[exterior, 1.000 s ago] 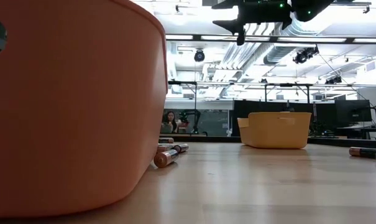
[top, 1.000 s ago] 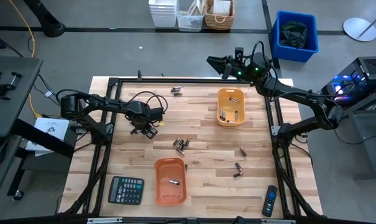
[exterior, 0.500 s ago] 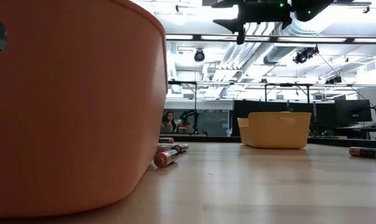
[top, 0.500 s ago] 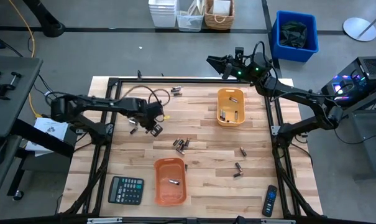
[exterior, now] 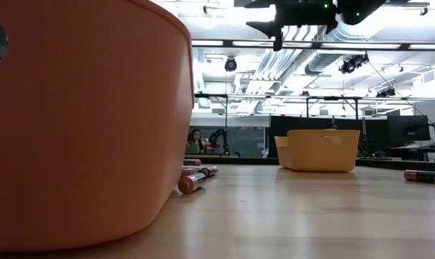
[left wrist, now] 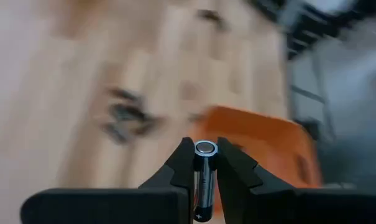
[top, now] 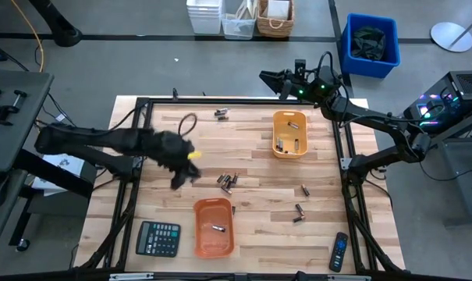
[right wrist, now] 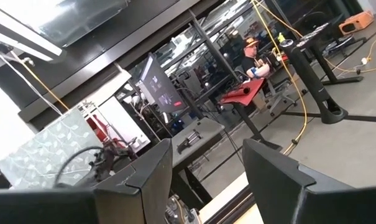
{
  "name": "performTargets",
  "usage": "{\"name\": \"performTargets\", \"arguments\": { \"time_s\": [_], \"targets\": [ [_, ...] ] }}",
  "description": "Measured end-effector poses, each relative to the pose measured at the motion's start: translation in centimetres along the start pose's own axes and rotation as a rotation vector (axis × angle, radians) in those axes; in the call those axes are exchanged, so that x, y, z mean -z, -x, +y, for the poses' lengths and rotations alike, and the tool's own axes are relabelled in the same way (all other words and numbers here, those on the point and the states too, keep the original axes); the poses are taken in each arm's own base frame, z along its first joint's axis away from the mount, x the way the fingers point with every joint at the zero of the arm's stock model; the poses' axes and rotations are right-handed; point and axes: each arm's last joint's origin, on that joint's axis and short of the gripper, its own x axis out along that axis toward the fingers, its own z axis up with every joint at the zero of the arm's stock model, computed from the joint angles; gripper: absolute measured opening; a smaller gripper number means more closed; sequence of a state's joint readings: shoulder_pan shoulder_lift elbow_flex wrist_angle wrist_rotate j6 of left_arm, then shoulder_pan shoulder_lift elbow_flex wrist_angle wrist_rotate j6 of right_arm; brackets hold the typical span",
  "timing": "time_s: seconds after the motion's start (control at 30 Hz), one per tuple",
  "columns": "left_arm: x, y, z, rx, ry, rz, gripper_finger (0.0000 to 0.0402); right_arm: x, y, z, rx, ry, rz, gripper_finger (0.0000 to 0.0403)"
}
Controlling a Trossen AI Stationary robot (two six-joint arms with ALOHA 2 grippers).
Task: Sort batteries
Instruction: Put the silver battery into the yellow bin
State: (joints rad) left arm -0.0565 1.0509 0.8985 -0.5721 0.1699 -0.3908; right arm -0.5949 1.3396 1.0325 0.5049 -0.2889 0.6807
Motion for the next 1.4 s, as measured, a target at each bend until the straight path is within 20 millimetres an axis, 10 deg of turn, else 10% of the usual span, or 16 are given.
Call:
{"name": "performTargets", "arguments": {
  "time_s": [0.7,0.97,1.4],
  "targets": [
    [0.4,-2.1,-2.5,-0.008,-0.148,-0.019,0.0029,0.9,-0.1,0.4,-0.098,-0.013,0.134,0.019],
    [-6.3,-5.3,4.5,-0.23,-0.33,-0.382,0.0029,-0.8,0.1,1.4,-0.182,0.0,-0.046,0.019],
    [-14.6,-17.9,13.6,-0.22,-0.209,-0.731,0.0029,-2.3,0.5,2.1,-0.205,0.007,-0.244,0.019]
  ]
}}
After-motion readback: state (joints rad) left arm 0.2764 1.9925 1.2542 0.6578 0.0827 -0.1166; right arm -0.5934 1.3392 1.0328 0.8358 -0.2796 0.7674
